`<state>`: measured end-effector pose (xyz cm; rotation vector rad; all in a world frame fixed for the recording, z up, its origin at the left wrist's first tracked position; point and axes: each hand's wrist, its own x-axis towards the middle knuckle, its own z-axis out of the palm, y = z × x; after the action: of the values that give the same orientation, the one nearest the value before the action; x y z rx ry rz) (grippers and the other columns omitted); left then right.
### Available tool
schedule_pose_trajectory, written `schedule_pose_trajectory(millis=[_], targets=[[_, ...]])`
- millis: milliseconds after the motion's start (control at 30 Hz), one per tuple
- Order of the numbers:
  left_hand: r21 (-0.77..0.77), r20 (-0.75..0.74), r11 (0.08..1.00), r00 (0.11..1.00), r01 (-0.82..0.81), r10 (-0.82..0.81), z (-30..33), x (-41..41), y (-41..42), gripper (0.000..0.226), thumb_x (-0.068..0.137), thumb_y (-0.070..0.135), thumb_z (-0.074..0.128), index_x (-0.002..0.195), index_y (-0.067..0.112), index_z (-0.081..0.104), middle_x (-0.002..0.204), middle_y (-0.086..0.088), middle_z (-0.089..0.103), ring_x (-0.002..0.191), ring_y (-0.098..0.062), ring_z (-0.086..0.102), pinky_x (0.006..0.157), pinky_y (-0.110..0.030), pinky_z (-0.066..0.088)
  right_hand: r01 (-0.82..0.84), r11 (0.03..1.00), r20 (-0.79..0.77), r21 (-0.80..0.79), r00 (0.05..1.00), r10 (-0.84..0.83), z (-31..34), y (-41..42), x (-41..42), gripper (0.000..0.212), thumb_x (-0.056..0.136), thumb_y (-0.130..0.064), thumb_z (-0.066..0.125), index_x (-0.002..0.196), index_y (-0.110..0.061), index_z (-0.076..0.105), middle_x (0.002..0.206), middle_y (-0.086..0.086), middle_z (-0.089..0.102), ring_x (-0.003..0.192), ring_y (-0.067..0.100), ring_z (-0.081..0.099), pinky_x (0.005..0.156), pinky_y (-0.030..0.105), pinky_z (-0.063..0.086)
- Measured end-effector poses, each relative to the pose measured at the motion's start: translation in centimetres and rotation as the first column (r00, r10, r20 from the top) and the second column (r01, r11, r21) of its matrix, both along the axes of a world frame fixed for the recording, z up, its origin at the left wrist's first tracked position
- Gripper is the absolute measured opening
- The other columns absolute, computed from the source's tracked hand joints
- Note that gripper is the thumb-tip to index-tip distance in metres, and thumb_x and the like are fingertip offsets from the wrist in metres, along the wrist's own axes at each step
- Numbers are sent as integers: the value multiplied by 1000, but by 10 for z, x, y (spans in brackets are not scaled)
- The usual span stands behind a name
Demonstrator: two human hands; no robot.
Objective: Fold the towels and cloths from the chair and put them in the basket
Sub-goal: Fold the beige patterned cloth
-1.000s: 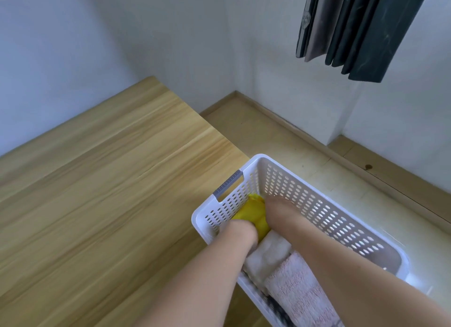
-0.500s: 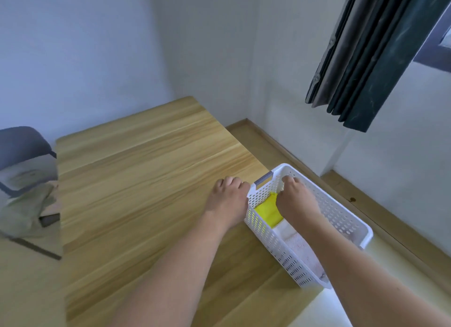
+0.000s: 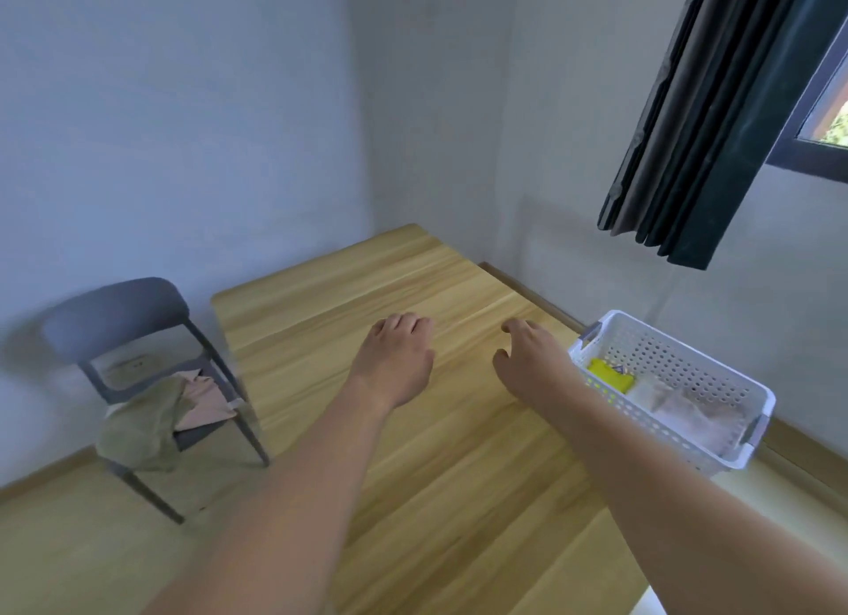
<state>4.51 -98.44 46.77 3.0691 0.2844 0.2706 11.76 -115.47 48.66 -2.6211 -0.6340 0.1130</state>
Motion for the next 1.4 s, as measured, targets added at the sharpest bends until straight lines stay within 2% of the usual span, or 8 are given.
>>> schedule_pose_trajectory(millis=[167,500,667,800,967,1100,1267,1400], targets=[[-24,1,996,996,-92,92,7,-52,63,43,99,32,40,138,15,39,142,-6,44,132,-25,37,108,-37,29,-72,997,-9,-14,997,72,10,61,-38,46,93,-18,44,139,-11,41,139,6,46,122,27,49,90,33,42],[-36,-10,999,999,-39,38,14,-125,260,44,100,32,37,141,14,36,145,-5,40,134,-25,33,110,-39,29,-49,999,-27,23,998,49,18,250,-129,50,92,-19,47,141,-12,40,142,7,45,126,26,47,96,33,41],[-95,-59,991,994,-93,88,8,-159,355,42,99,29,35,138,14,40,143,-5,43,132,-24,35,108,-39,30,-20,1000,-62,10,998,21,20,324,-152,49,92,-20,47,141,-13,40,142,5,45,125,25,48,95,34,43],[-139,-46,972,982,-189,184,-10,-183,421,41,100,29,36,138,15,40,142,-4,44,130,-23,38,107,-38,33,-116,993,-63,-4,991,115,5,393,-158,49,92,-18,46,140,-11,41,142,6,45,125,24,48,96,31,41],[-175,-128,958,970,-225,205,-34,-209,510,39,100,27,36,137,17,40,142,-4,44,131,-22,38,108,-38,32,-197,980,-197,6,961,195,-30,495,-184,51,92,-17,46,141,-12,39,142,5,45,126,23,47,99,31,40],[-225,-110,944,969,-240,220,-42,-212,602,39,99,22,37,137,14,42,144,-4,42,132,-23,36,108,-38,34,-183,983,-238,21,954,182,-40,586,-190,49,92,-17,47,140,-11,41,138,7,48,125,24,48,102,35,40],[-219,-233,944,953,-247,195,-66,-213,710,32,99,20,37,129,15,48,135,-4,48,124,-22,43,99,-36,38,-142,989,-319,32,937,145,-50,678,-197,48,92,-17,47,140,-12,41,135,6,52,120,22,50,98,32,42],[-238,-298,933,934,-271,196,-81,-200,769,21,97,18,38,111,14,51,126,-4,51,115,-24,45,94,-38,41,-130,992,-369,-3,922,120,-67,724,-183,44,94,-15,46,138,-12,44,130,6,54,113,22,54,93,30,45]])
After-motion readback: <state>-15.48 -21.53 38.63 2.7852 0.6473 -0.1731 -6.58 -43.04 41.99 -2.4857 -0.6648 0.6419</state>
